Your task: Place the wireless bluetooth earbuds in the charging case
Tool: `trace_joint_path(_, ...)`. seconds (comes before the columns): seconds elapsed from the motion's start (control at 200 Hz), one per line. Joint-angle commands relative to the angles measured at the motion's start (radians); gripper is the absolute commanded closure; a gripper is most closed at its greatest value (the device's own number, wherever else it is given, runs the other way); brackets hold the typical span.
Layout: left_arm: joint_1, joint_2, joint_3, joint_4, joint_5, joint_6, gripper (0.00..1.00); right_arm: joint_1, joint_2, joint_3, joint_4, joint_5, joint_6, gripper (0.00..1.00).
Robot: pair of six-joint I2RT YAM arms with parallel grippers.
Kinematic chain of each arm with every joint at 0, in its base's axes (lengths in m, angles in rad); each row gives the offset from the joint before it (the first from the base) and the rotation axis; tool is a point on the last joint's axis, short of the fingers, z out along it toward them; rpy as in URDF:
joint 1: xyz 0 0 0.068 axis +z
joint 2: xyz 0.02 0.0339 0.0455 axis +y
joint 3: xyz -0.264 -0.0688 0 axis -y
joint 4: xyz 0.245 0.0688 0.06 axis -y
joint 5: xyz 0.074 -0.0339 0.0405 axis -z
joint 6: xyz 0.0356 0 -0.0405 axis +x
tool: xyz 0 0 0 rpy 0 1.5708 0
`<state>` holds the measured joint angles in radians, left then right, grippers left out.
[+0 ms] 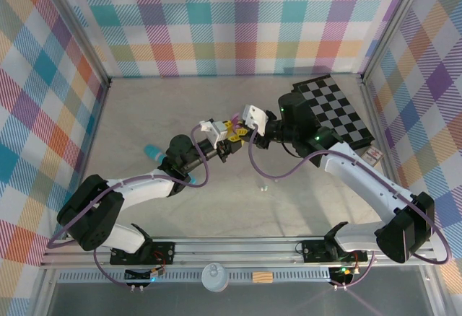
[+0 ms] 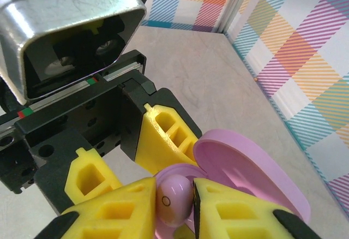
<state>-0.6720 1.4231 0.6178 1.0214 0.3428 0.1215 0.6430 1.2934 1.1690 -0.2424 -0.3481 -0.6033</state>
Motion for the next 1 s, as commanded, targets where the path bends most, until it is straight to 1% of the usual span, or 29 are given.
trace_joint_path(0.0, -0.008, -0.037, -0.011, 0.040, 0.012, 0.012, 0.84, 0.006, 0.009, 0.036, -0.024, 0.019, 0.015, 0.79)
trace_joint_path(0.08, -0.008, -0.038, -0.013, 0.048, 0.010, 0.010, 0.84, 0.005, 0.009, 0.044, -0.038, 0.020, 0.051, 0.81)
trace_joint_path(0.105, -0.007, -0.038, -0.013, 0.049, 0.009, 0.010, 0.84, 0.006, 0.010, 0.045, -0.039, 0.024, 0.067, 0.85)
trace_joint_path(0.14, -0.008, -0.038, -0.015, 0.054, 0.007, 0.009, 0.84, 0.006, 0.012, 0.048, -0.041, 0.027, 0.097, 0.86)
trace_joint_path(0.22, -0.007, -0.034, -0.016, 0.064, 0.002, 0.009, 0.84, 0.005, 0.017, 0.058, -0.054, 0.029, 0.169, 0.86)
trace_joint_path(0.305, -0.007, -0.030, -0.011, 0.067, -0.002, 0.009, 0.84, 0.004, 0.029, 0.074, -0.065, 0.062, 0.299, 0.86)
trace_joint_path(0.43, -0.006, -0.032, 0.001, 0.045, 0.002, 0.021, 0.84, 0.005, 0.037, 0.073, -0.091, 0.044, 0.419, 0.84)
trace_joint_path(0.515, -0.006, -0.033, 0.003, 0.034, 0.002, 0.030, 0.84, 0.003, 0.021, 0.059, -0.074, 0.028, 0.496, 0.86)
trace_joint_path(0.53, -0.006, -0.033, 0.003, 0.034, 0.001, 0.030, 0.84, 0.004, 0.019, 0.058, -0.074, 0.026, 0.534, 0.86)
trace_joint_path(0.6, -0.006, -0.035, 0.003, 0.034, 0.001, 0.030, 0.84, 0.004, 0.015, 0.075, -0.096, 0.024, 0.624, 0.88)
trace_joint_path(0.755, -0.006, -0.038, 0.007, 0.022, -0.001, 0.033, 0.84, 0.004, 0.018, 0.093, -0.155, 0.043, 0.727, 0.92)
trace_joint_path(0.86, -0.005, -0.040, 0.015, -0.001, 0.004, 0.046, 0.84, 0.003, 0.035, 0.122, -0.225, 0.031, 0.755, 0.91)
trace_joint_path(0.995, -0.006, -0.041, 0.019, -0.009, 0.002, 0.055, 0.84, 0.002, 0.018, 0.112, -0.209, -0.013, 0.784, 0.90)
